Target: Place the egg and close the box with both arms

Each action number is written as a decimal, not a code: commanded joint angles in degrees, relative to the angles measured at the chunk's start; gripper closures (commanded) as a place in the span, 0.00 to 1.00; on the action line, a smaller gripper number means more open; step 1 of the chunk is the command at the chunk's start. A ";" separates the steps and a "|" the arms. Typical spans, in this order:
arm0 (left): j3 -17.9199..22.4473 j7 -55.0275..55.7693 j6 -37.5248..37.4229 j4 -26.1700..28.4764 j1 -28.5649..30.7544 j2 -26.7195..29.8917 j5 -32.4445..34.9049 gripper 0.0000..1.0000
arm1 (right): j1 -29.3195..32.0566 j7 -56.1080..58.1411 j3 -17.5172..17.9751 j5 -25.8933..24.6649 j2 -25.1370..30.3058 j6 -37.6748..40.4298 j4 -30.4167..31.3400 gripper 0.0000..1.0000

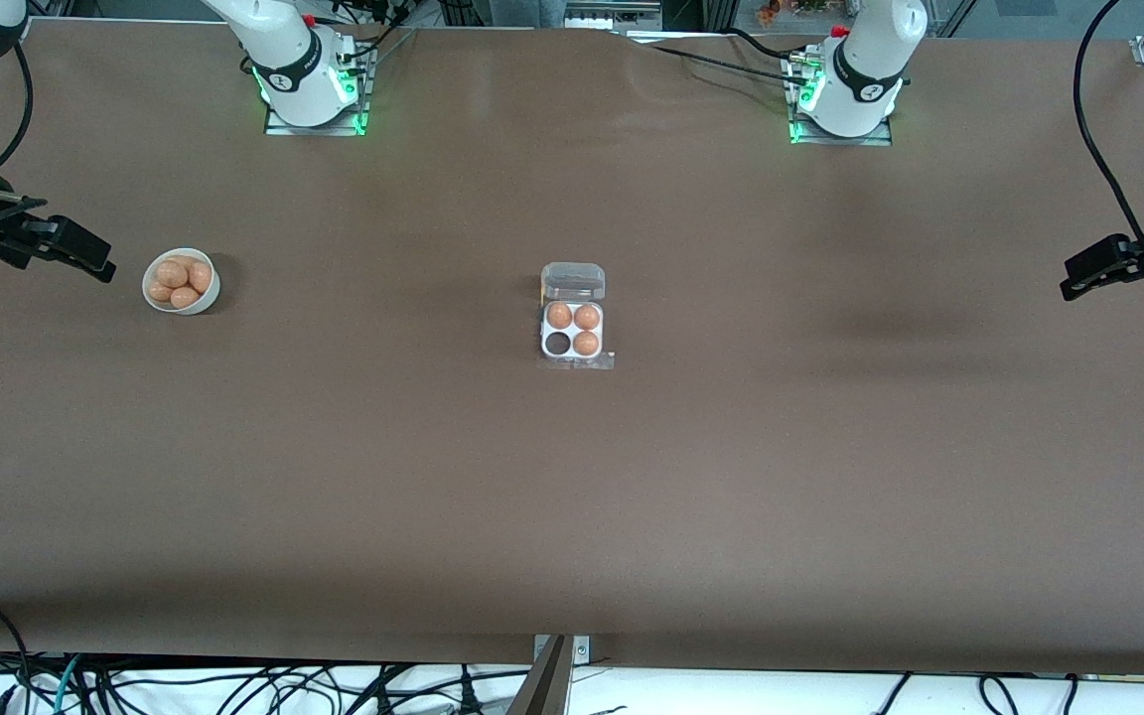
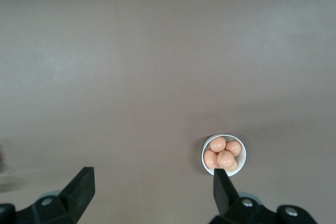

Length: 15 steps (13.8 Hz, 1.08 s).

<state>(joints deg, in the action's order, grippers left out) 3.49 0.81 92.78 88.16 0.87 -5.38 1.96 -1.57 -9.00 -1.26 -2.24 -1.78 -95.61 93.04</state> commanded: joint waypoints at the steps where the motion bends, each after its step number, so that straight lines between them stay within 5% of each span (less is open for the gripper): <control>1: -0.15 -1.16 -0.76 -1.59 0.28 -0.59 0.85 0.00 | 0.25 -0.32 0.29 0.84 0.73 1.31 -0.32 0.00; 15: -0.23 -1.07 -0.76 -1.59 0.19 -0.59 0.85 0.00 | 0.34 0.65 0.20 0.75 0.64 1.31 -0.41 0.00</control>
